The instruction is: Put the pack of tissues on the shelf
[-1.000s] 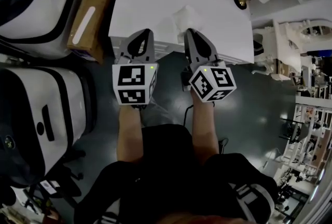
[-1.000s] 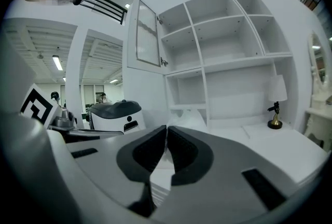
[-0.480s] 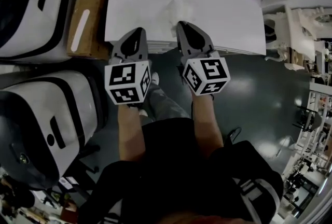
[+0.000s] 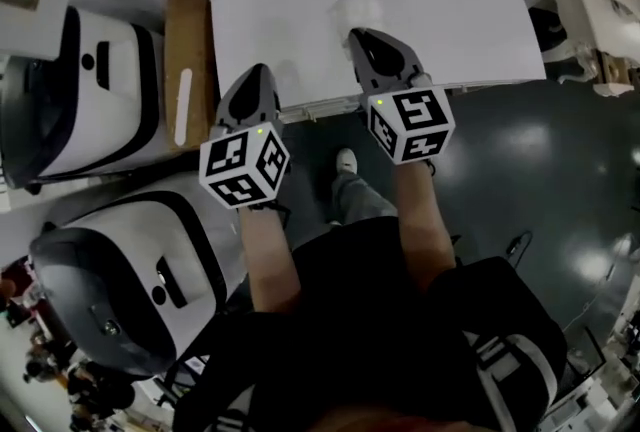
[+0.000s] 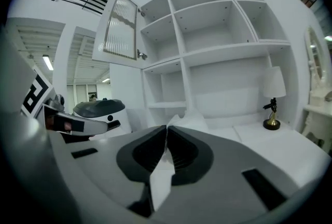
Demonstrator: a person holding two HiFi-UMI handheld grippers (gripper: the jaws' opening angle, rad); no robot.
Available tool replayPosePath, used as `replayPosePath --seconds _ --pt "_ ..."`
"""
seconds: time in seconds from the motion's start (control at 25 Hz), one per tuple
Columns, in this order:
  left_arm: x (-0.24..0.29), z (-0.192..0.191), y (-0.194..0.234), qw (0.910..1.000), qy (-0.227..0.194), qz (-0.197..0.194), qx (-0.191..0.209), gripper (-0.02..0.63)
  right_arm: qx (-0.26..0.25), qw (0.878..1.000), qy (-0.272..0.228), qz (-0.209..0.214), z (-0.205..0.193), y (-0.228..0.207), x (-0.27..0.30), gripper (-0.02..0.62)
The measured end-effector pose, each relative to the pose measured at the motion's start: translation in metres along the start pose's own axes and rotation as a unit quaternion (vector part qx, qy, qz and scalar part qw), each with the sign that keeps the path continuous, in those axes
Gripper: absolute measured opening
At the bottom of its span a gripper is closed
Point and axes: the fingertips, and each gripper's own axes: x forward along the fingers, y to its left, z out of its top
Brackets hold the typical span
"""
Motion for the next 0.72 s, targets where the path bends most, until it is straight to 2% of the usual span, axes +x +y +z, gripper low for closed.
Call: replayPosePath --seconds 0.24,0.36,0.52,0.72 --pt "0.003 0.035 -0.052 0.9984 -0.025 -0.031 0.041 0.011 0.004 0.999 -0.038 0.006 0.034 -0.025 -0.02 0.023" --pt "0.006 0.046 -0.071 0.9971 -0.036 -0.053 0.042 0.011 -0.003 0.998 -0.06 -0.006 0.054 -0.042 -0.034 0.023" --pt "0.009 0.068 -0.098 0.9927 -0.062 -0.076 0.07 0.011 -0.013 0.995 -0.094 -0.03 0.083 -0.066 -0.053 0.023" --pt "0.004 0.086 -0.121 0.9886 -0.084 -0.094 0.083 0.011 -0.02 0.993 -0.111 -0.038 0.098 -0.076 -0.073 0.023"
